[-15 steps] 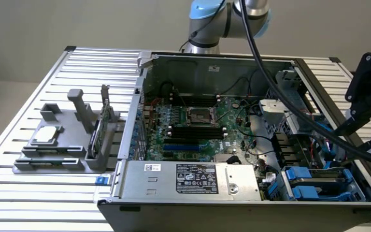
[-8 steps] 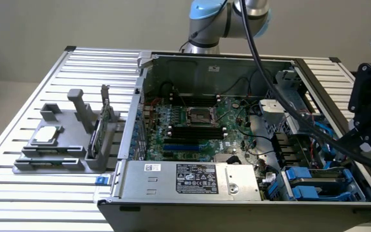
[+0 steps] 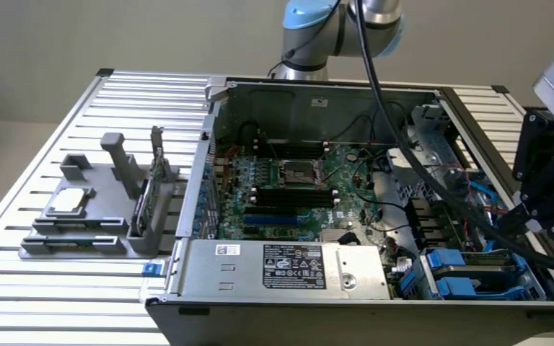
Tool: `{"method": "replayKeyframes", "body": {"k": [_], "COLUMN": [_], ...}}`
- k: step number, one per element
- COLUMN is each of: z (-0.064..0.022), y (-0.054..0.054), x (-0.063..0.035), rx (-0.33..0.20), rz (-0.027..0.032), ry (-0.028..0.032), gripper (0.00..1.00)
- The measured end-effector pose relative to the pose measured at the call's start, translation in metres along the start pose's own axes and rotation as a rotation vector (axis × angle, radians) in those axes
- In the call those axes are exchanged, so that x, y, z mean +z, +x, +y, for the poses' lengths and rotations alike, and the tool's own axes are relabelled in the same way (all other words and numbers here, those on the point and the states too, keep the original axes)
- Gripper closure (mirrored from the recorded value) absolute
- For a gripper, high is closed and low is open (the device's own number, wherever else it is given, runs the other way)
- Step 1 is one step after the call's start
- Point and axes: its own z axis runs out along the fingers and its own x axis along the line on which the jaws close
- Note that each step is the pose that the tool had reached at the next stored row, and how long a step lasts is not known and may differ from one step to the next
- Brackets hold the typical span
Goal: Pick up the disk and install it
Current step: 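Insert the first disk wire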
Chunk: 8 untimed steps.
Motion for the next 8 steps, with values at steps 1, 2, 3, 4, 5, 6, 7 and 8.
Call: {"method": "replayKeyframes", "body": {"k": [1, 2, 3, 4, 5, 6, 7, 8], "z": [-0.0004, -0.0008, -0.0014, -0.0021, -0.0028, -0.0035, -0.0043, -0.0050], "y": [0.0002, 0.0003, 0.0005, 0.0006, 0.0007, 0.0008, 0.0008, 0.0007], "x": [0.0017, 0.0034, 0.0048, 0.0062, 0.0075, 0.0089, 0.0101, 0.0114], "rx": [0.000, 0.000, 0.000, 0.000, -0.001, -0.001, -0.001, -0.001], "rz": [-0.0001, -0.0002, -0.0001, 0.0000, 0.0001, 0.0002, 0.0004, 0.0005], "ry": [0.0005, 0.0011, 0.0017, 0.0022, 0.0029, 0.0035, 0.0041, 0.0046], "gripper": [0.89, 0.89, 0.89, 0.89, 0.89, 0.89, 0.89, 0.89]}}
